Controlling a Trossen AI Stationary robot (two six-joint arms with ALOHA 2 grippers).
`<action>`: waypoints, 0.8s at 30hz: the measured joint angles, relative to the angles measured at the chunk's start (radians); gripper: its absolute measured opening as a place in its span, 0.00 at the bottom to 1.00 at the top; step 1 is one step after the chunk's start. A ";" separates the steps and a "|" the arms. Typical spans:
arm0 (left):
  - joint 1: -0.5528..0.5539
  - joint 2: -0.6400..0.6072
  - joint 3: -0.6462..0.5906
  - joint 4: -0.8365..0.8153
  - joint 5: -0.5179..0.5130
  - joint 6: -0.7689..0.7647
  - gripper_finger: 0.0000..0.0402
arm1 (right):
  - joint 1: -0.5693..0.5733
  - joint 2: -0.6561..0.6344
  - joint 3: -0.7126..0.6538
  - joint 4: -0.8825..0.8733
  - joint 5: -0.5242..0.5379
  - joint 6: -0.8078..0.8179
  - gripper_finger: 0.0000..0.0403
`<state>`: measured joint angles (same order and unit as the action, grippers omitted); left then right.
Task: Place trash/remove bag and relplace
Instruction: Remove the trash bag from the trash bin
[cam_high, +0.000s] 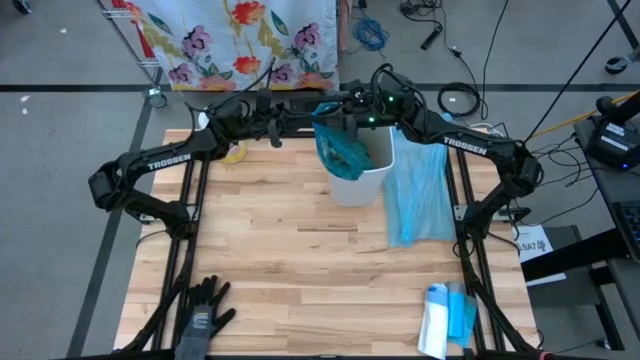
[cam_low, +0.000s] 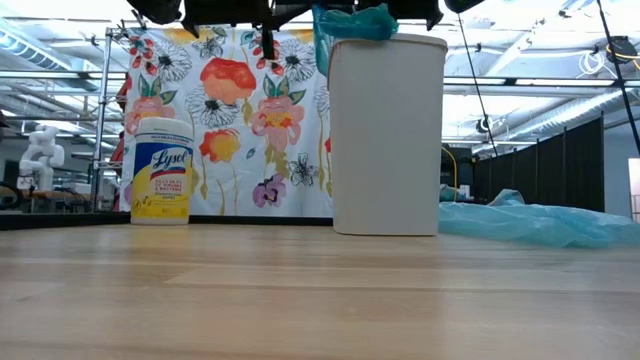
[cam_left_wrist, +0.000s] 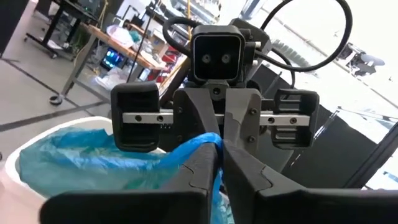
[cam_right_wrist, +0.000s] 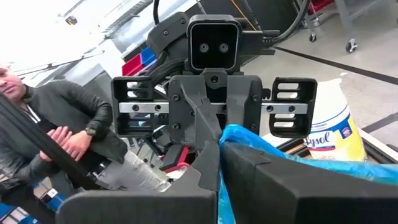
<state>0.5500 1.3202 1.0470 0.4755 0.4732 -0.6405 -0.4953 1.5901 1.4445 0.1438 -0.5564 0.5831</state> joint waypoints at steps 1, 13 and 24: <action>0.002 0.000 0.000 0.008 0.000 0.000 0.10 | 0.000 -0.001 0.000 0.000 0.000 0.000 0.00; 0.025 0.000 -0.001 0.034 -0.056 -0.005 0.34 | -0.002 0.000 0.000 -0.006 -0.028 -0.026 0.00; 0.024 0.000 0.000 0.032 -0.037 0.001 0.37 | -0.018 -0.007 0.000 0.004 -0.051 -0.023 0.00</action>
<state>0.5743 1.3205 1.0466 0.5074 0.4365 -0.6395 -0.5129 1.5828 1.4448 0.1475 -0.6069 0.5606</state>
